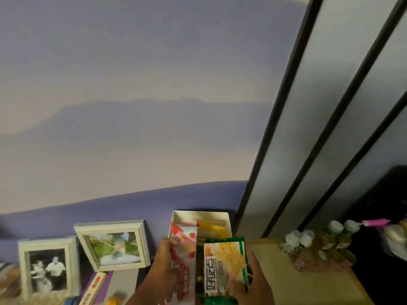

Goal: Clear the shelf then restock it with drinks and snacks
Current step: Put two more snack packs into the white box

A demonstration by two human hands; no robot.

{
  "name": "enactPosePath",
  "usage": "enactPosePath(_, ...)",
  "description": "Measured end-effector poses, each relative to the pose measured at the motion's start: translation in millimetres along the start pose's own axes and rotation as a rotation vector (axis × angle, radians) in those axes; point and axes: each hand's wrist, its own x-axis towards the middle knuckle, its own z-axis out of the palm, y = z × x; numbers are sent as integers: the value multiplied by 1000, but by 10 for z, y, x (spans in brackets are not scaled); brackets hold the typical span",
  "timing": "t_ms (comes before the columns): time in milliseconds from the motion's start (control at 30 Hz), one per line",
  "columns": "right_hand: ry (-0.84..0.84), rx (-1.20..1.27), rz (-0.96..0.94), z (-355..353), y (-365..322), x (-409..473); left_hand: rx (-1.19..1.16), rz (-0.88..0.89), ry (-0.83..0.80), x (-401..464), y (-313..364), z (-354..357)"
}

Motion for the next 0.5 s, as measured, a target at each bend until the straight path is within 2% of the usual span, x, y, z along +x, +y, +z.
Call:
enactPosePath(133, -19, 21, -111, 147, -46, 174, 141, -3, 53, 220, -144, 71)
enactPosePath(200, -52, 10, -93, 223, -66, 229, 140, 8, -3, 217, -98, 118)
enactPosePath(367, -132, -180, -88, 480, 172, 423, 318, 116, 52, 314, -148, 146)
enactPosePath(433, -95, -306, -92, 572, 144, 370, 513, 149, 63, 295, -238, 132)
enactPosePath(500, -12, -481, -95, 631, 46, 289, 823, 243, 90, 321, -340, 107)
